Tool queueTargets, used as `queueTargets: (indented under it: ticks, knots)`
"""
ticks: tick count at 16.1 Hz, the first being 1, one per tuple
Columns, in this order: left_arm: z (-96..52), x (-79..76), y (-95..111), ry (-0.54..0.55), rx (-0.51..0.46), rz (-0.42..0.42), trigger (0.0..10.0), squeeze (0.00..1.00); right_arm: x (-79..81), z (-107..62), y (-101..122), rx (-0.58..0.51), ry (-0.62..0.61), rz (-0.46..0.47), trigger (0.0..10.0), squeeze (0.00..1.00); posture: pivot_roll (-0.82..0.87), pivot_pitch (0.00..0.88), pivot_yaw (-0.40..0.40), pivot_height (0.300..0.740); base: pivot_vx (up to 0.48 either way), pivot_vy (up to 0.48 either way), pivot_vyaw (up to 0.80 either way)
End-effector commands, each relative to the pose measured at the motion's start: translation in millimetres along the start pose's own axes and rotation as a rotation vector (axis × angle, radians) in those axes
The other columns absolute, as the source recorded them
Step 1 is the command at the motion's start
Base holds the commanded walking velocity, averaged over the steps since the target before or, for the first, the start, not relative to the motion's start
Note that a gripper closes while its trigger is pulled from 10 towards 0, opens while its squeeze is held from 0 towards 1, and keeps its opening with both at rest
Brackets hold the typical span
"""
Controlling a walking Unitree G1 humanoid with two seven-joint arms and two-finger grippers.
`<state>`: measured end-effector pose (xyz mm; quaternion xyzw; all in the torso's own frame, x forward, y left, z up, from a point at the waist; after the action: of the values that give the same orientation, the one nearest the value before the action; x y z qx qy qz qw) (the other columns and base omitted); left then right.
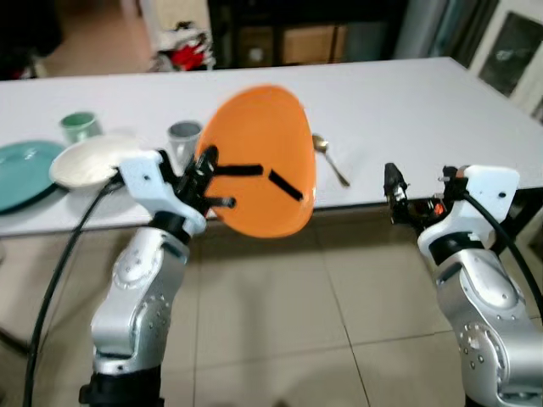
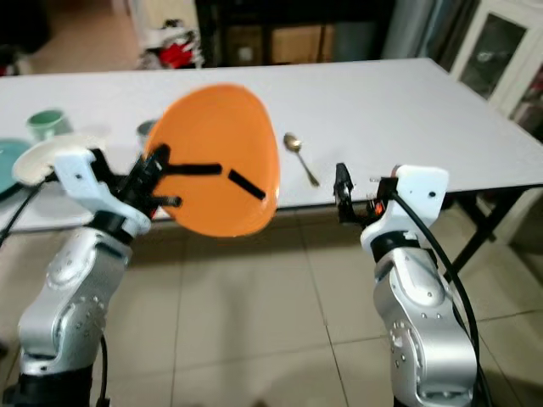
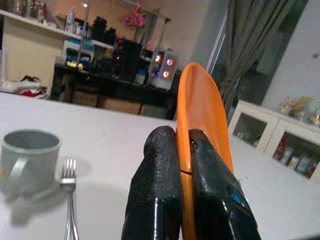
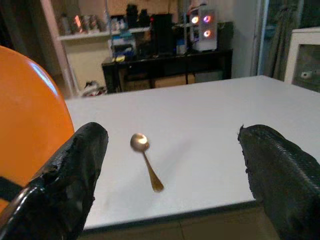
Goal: Setting the table
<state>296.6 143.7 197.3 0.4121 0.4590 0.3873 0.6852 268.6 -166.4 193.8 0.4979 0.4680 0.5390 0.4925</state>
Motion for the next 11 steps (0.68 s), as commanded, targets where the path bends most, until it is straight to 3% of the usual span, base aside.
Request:
queueTargets:
  ticks: [1,2,6,9,11]
  knots:
    - [1.0,3.4,4.4,0.005,-0.016,-0.003,10.0,0.00,2.5,-0.9,-0.1,0.004,0.006,0.012,10.0,0.00,-0.09,0.000,0.032,0.740,0.375,0.000,-0.80]
    - [2.4,3.6,4.6,0.004,-0.016,-0.004,10.0,0.00,2.6,-1.2,0.5,0.000,0.009,0.022,10.0,0.00,-0.09,0.000,0.033,0.740,0.375,0.000,-0.80]
    - [7.3,16.6,6.2,0.085,-0.030,-0.031,10.0,0.00,15.4,-1.9,4.5,-0.017,0.124,0.050,10.0,0.00,-0.09,0.000,0.035,0.740,0.381,0.000,0.00]
    - [4.1,21.5,5.2,0.100,-0.020,-0.023,10.0,0.00,25.4,-4.6,-2.3,0.026,0.223,0.006,10.0,0.00,-0.08,0.000,0.028,0.740,0.395,0.000,0.00]
    - [2.8,22.6,4.2,0.116,-0.025,-0.054,10.0,0.00,30.0,-6.3,-6.4,0.057,0.278,-0.043,10.0,0.00,-0.07,0.000,0.023,0.740,0.396,0.000,0.65]
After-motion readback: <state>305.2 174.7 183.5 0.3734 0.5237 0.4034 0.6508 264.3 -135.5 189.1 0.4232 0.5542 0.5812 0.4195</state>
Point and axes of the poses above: a point about 5 cm out from each wrist's last joint towards the gripper, its own z axis pointing out of the wrist towards the gripper, its own y axis along the axis of the wrist's last joint, x = y × z, the point moved 2 cm from there along z, pointing out of the wrist towards the gripper, and after that the axes turned 1 degree about -z, right-handed, at the moved point
